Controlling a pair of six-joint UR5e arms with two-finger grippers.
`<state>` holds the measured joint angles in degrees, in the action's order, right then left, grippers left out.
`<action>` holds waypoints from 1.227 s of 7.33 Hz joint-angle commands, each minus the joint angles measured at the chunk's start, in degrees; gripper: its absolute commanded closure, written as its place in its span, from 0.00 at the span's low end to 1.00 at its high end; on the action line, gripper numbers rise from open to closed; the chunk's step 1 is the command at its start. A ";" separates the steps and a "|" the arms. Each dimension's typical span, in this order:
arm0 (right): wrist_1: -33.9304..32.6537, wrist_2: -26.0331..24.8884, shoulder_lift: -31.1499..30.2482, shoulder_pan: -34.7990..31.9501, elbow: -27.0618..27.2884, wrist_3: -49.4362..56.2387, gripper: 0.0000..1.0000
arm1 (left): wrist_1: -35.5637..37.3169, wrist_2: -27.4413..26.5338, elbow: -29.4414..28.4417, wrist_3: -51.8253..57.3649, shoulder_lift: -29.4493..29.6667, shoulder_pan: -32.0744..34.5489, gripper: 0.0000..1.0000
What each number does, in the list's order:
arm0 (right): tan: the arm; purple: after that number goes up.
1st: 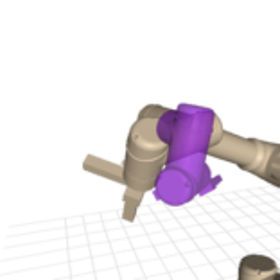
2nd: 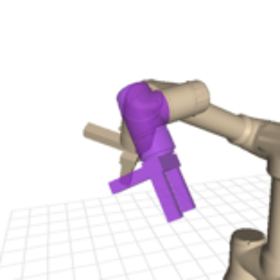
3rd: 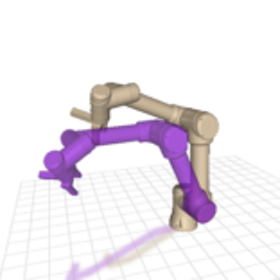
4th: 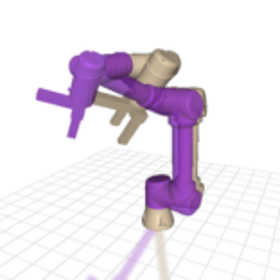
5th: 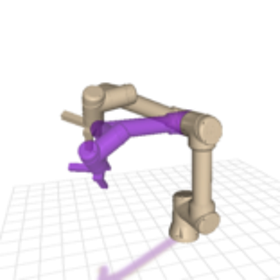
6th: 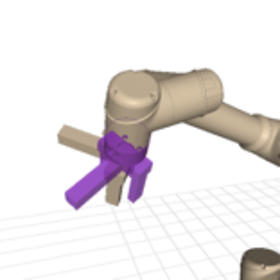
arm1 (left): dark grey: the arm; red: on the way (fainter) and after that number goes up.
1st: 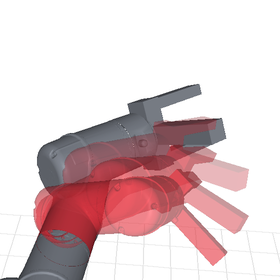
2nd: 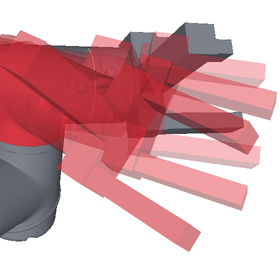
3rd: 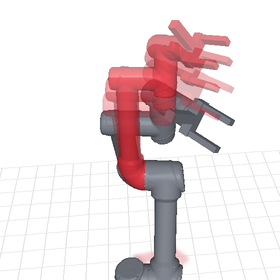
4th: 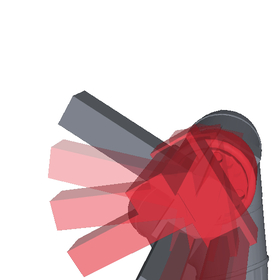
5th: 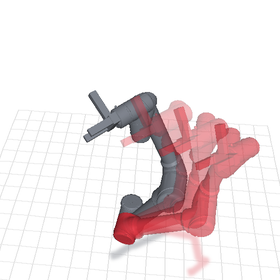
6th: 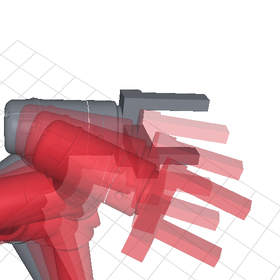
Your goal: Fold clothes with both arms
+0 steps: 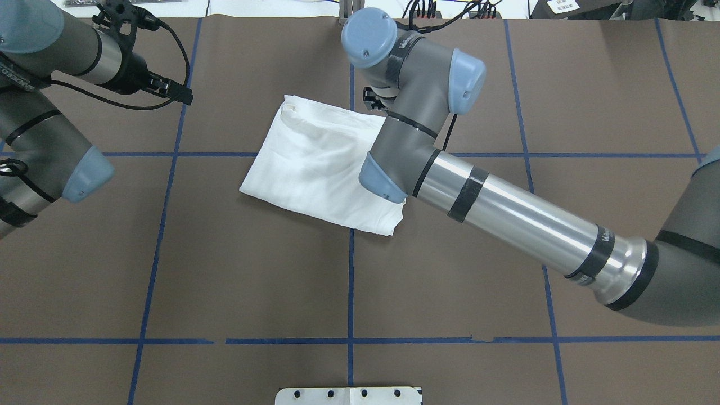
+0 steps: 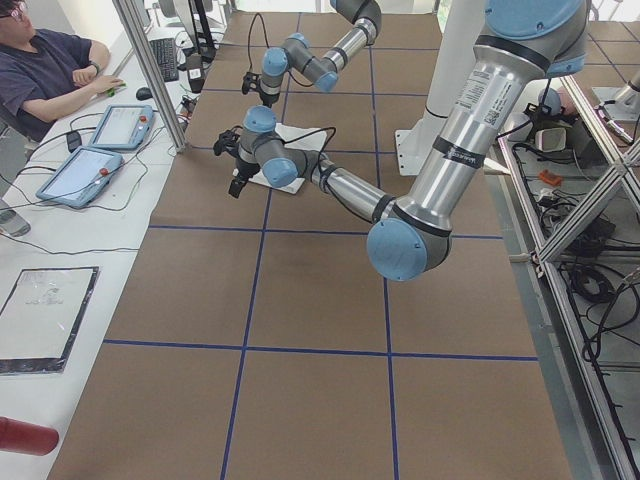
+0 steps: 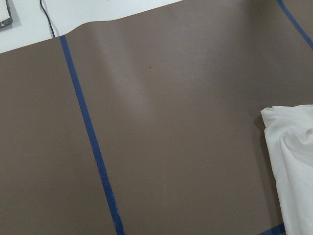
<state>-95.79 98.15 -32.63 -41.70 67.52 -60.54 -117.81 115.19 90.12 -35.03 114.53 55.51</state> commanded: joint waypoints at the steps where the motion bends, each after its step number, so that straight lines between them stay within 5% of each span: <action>1: -2.54 8.25 -6.34 -6.79 8.89 13.37 0.00 | 2.65 0.30 7.39 3.18 -7.43 0.21 0.00; 3: -2.91 13.95 -20.04 -15.12 21.46 29.69 0.00 | 13.61 1.08 15.22 15.38 -11.15 6.15 0.00; 4: -2.73 17.47 -25.50 -19.17 24.38 38.13 0.00 | 16.09 7.26 15.61 19.25 -12.82 11.32 0.00; 7: -2.29 27.50 -42.28 -34.19 26.35 67.04 0.00 | 16.38 11.89 13.95 27.82 -22.57 23.12 0.00; 9: 3.29 27.36 -55.29 -40.19 26.00 68.10 0.00 | 15.85 12.95 14.47 28.26 -29.78 26.84 0.00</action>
<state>-96.40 125.11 -79.70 -77.61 93.81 5.53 -101.95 127.30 104.46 -7.17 88.86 80.07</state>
